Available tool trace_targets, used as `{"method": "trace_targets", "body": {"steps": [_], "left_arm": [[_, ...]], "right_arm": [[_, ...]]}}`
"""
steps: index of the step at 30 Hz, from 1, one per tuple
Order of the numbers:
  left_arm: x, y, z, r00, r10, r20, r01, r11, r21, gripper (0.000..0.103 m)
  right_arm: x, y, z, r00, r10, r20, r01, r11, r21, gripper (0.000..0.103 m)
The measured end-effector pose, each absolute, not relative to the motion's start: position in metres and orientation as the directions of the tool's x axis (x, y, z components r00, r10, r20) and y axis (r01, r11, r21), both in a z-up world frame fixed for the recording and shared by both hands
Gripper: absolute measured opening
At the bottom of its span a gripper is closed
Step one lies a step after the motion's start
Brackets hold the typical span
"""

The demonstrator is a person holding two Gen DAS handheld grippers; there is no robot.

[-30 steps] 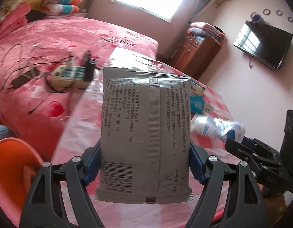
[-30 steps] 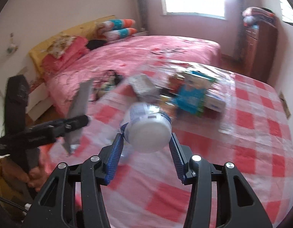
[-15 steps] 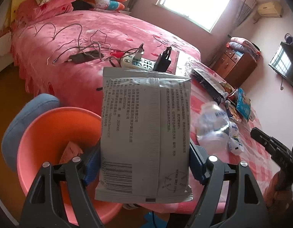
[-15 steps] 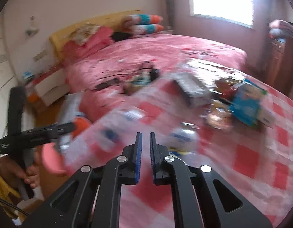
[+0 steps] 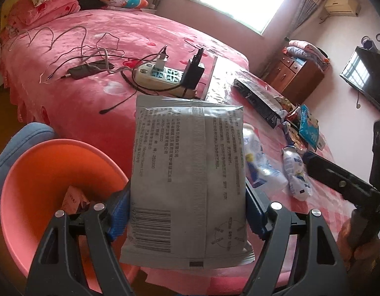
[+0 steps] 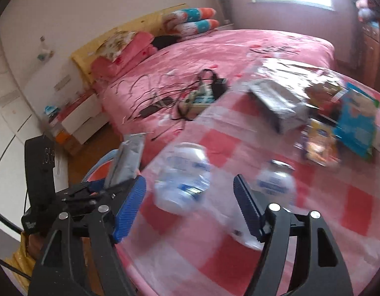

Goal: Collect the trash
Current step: 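Carry the grey bag and white tub to the orange bucket and release both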

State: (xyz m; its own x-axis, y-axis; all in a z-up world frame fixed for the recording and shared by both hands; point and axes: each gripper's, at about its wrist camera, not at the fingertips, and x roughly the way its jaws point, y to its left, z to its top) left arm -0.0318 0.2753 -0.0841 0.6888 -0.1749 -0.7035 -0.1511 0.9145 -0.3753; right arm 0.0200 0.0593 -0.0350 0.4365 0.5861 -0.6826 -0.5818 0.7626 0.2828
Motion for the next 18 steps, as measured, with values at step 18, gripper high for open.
{"method": "trace_targets", "body": {"steps": [18], "left_arm": [[-0.054,0.321,-0.096,0.689,-0.100,-0.718,-0.274,0.881,-0.386,0.078]], "right_arm": [[0.037,0.116,-0.069,0.434,0.438,-0.787,-0.584,0.802,0.125,0.087]]}}
